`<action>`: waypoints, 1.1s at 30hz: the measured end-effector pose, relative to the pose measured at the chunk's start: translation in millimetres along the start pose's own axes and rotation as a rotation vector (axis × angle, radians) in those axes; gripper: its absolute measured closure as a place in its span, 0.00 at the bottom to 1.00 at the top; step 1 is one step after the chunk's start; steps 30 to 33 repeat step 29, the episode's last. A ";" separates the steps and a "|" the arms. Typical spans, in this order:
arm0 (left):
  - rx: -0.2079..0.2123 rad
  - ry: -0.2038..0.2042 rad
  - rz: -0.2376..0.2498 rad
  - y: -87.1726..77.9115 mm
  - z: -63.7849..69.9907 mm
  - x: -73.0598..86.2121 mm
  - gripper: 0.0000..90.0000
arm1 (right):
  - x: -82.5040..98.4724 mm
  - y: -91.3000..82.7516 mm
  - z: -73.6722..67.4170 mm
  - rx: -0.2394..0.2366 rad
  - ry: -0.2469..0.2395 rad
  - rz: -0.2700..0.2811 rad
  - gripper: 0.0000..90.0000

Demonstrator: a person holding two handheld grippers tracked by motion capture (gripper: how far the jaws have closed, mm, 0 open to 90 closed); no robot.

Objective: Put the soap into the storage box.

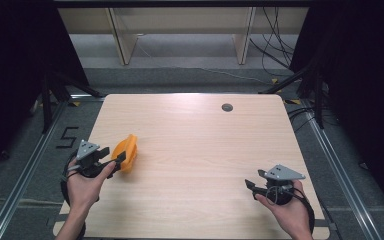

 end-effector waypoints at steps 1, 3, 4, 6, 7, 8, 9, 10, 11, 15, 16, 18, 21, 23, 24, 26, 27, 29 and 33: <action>0.007 0.003 0.003 -2.4 -0.8 1.7 0.38 | -0.2 -0.4 0.9 -0.016 -0.006 -0.013 0.45; 0.021 0.004 0.027 -9.1 -2.6 6.5 0.37 | -0.4 -1.0 0.1 0.009 0.003 0.004 0.45; 0.027 0.014 0.034 -13.7 -4.3 10.2 0.37 | -0.5 -1.6 -0.3 0.021 0.008 0.010 0.45; 0.041 0.016 0.065 -19.8 -6.8 17.5 0.36 | -1.0 -1.7 0.5 0.022 -0.001 0.013 0.45; 0.041 0.028 0.066 -22.4 -7.6 20.7 0.35 | -1.0 -1.7 0.8 0.023 -0.001 0.014 0.45; 0.044 0.041 0.076 -25.4 -8.6 27.2 0.35 | -1.0 -1.7 0.8 0.025 0.001 0.014 0.45; 0.048 0.049 0.077 -26.6 -9.4 31.5 0.35 | -1.1 -1.7 1.2 0.025 0.000 0.015 0.45; 0.055 0.057 0.077 -27.3 -10.4 37.9 0.35 | -1.2 -1.7 1.3 0.024 0.000 0.015 0.45; 0.059 0.061 0.078 -28.7 -11.6 45.4 0.35 | -1.3 -1.8 1.3 0.022 0.004 0.018 0.45; 0.064 0.092 0.086 -33.6 -12.5 64.3 0.33 | -1.0 -2.9 1.4 0.041 0.010 0.021 0.45; 0.075 0.102 0.093 -34.5 -12.0 70.2 0.33 | -1.7 -3.0 3.0 0.042 -0.011 0.027 0.46; 0.084 0.104 0.086 -35.4 -11.1 78.0 0.33 | -1.2 -3.5 0.7 0.032 0.030 0.019 0.46; 0.106 0.091 0.080 -32.5 -9.7 81.5 0.33 | -1.1 -3.3 2.7 0.043 0.035 0.025 0.46; 0.105 0.108 0.071 -30.1 -9.3 80.6 0.33 | -2.2 -2.9 4.7 0.033 0.011 0.035 0.47; 0.104 0.112 0.058 -29.1 -9.1 81.1 0.33 | -2.6 -3.4 5.8 0.028 0.000 0.029 0.47; 0.102 0.116 0.034 -27.3 -8.2 82.4 0.34 | -3.1 -3.5 6.2 0.032 -0.001 0.041 0.48; 0.109 0.112 0.035 -26.8 -7.6 82.4 0.34 | -3.3 -3.9 7.0 0.039 -0.005 0.039 0.49; 0.115 0.117 0.039 -26.2 -7.0 81.8 0.34 | -3.8 -5.1 7.9 0.060 -0.006 0.049 0.50; 0.115 0.117 0.039 -26.2 -7.0 81.8 0.34 | -3.8 -5.1 7.9 0.060 -0.006 0.049 0.50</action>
Point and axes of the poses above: each handheld gripper's, and its own axes: y roughly forward along the jaws, x roughly out of its underside, z roughly to its right, the point moved 3 cm from there along y, roughly forward along the jaws, and after that the axes turned 6 degrees about y, right-handed, at the moved point
